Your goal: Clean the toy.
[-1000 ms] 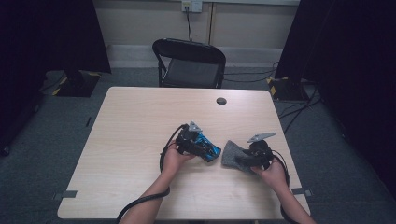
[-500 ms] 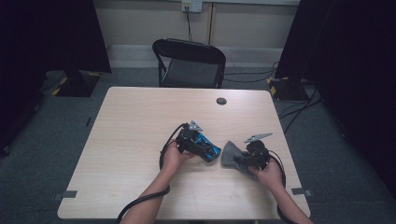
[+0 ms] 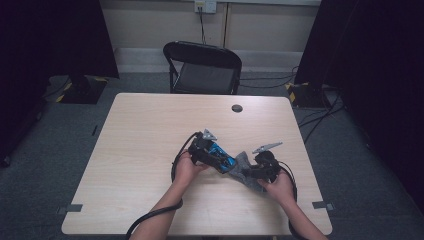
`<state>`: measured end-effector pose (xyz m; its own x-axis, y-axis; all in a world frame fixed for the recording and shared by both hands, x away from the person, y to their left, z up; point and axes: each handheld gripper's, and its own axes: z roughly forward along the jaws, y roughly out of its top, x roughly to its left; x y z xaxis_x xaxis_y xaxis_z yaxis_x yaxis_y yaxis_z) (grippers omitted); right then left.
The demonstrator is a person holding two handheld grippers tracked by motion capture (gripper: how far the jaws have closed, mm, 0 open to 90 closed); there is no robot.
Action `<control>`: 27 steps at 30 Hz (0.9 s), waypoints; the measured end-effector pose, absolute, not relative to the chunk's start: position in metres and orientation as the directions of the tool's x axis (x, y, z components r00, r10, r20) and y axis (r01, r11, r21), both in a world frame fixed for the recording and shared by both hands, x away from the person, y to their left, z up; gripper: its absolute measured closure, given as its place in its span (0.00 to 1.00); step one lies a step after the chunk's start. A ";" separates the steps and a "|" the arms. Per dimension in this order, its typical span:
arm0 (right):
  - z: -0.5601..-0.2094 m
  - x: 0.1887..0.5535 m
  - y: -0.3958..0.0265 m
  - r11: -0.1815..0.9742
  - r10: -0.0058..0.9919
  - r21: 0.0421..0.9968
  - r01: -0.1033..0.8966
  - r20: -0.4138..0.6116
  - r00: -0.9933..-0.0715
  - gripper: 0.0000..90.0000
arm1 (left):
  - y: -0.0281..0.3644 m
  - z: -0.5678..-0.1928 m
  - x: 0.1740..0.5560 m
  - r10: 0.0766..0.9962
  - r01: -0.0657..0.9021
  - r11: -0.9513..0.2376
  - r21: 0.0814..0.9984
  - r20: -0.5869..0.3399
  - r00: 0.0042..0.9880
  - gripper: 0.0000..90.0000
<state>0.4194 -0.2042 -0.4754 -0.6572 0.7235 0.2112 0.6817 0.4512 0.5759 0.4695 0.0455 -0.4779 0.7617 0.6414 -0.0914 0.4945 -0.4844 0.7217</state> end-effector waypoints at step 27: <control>-0.474 0.395 -0.167 0.558 0.597 0.545 0.626 0.260 -0.759 0.85 | 0.044 -0.476 0.467 0.664 0.514 -0.482 0.709 -0.087 0.743 0.16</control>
